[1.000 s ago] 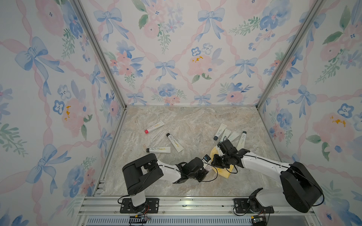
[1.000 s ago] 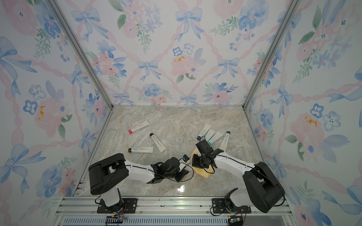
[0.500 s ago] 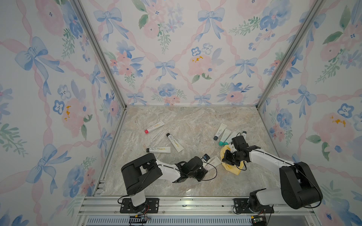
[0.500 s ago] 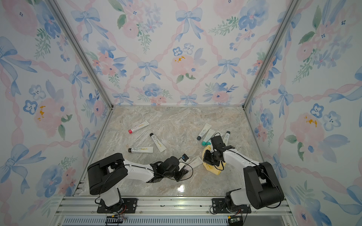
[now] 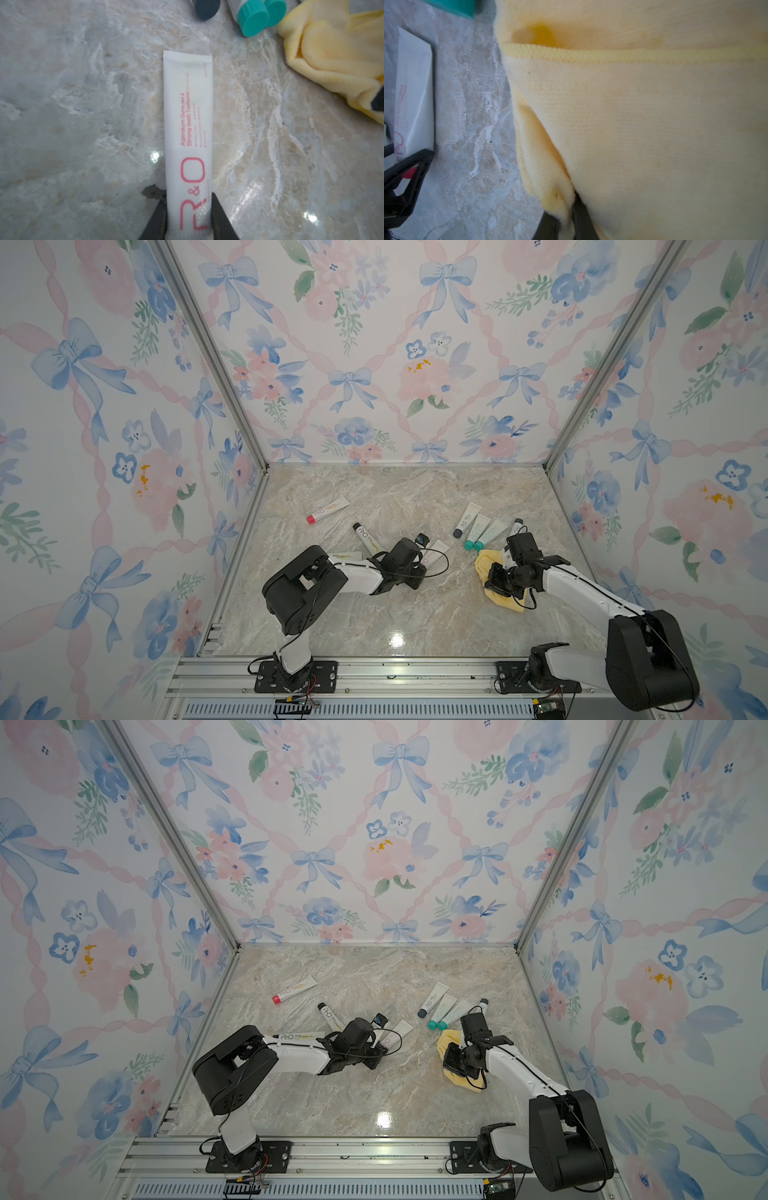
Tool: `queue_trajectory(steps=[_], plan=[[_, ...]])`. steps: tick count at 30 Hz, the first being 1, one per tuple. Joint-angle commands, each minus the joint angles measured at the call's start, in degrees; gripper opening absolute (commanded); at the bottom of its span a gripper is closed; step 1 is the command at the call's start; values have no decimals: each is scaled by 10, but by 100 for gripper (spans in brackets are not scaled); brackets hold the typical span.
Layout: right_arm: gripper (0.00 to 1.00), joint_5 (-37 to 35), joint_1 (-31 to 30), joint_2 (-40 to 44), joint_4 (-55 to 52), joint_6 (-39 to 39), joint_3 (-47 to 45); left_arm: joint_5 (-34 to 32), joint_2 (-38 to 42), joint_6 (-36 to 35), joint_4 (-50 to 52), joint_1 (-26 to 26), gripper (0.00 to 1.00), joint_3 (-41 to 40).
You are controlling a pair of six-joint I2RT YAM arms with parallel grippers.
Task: Wipe the surface of the toothpaste tube
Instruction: Place the cleaning item at the center of the board.
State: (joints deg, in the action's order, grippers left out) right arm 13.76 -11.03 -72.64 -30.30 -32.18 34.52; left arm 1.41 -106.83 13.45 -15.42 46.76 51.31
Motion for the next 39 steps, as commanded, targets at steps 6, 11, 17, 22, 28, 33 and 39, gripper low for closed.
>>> queue_trajectory(steps=[6,11,17,22,28,33,39], plan=[[14,-8,-64,0,35,-58,-53,9,-117,-19,68,-36,29,156],[14,-17,-66,2,45,-67,-62,17,-164,-20,70,-37,30,236],[14,-28,-48,10,25,-55,-45,46,-227,-15,70,-33,29,322],[15,-18,-33,24,12,-47,-37,57,-269,-5,70,-33,30,386],[33,-17,-18,51,-23,-17,-23,63,-284,0,71,-33,34,417],[57,-26,-16,64,-48,0,-11,65,-283,-5,70,-33,37,419],[62,-18,-20,64,-49,0,-9,58,-259,-5,70,-35,46,405]])
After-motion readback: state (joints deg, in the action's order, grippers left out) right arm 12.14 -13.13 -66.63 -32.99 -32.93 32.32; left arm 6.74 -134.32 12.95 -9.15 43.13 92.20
